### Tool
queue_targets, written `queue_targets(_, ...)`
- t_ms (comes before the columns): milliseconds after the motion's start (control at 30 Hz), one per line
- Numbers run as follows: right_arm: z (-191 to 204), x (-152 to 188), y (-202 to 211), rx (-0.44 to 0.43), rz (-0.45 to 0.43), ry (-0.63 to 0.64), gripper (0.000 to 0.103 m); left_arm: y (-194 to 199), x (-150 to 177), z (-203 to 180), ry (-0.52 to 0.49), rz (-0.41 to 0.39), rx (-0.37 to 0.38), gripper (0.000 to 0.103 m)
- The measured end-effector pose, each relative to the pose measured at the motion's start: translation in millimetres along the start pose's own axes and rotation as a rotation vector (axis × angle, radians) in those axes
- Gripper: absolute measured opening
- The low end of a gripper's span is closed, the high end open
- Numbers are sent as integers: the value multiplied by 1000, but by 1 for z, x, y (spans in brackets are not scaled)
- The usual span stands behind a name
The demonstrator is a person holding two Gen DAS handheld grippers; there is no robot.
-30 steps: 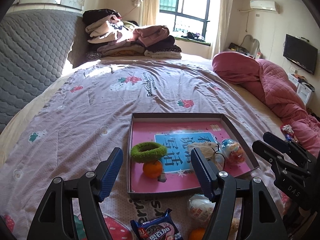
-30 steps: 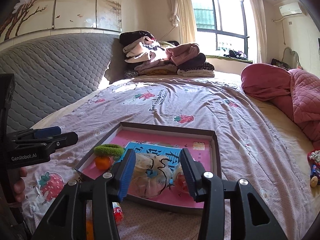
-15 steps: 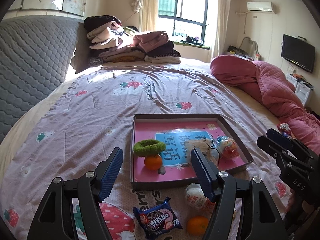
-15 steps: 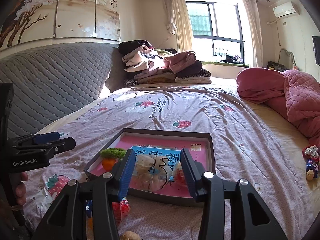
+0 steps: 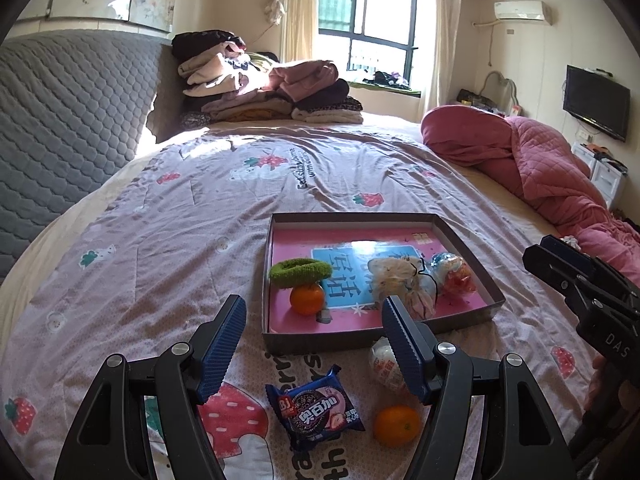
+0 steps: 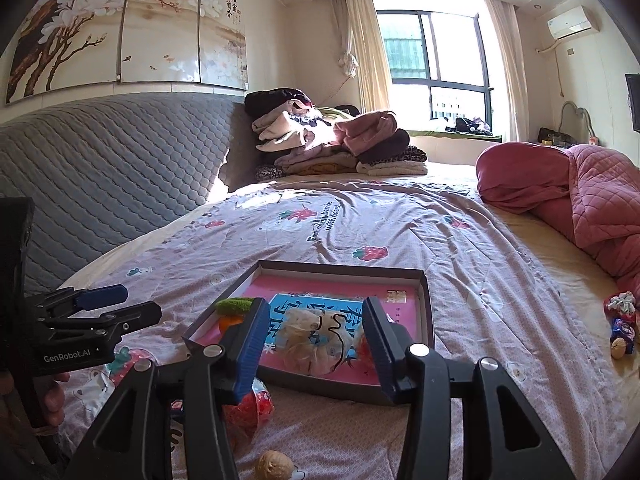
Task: Organize objects
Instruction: 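Withdraw both open grippers back toward the remaining items beside the tray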
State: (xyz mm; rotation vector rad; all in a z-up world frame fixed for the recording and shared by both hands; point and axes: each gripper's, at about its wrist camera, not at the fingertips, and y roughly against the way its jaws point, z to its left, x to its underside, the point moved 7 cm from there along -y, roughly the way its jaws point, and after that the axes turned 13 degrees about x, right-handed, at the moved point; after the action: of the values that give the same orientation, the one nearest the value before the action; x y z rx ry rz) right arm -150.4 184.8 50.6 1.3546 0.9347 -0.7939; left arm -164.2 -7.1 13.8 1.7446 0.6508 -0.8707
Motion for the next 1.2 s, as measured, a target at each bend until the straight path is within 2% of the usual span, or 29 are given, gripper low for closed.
queue_targets(267,4,5,7,-5,-9,20,49,3,13,-5,16,8,4,72)
queue_targets(500,8,12,10,-17,2,33,54,7,21,-6,30,7,0,72)
queue_targets(1200,5,15,28,-23,-7,27,54,17,31,-24,12,20,3,72)
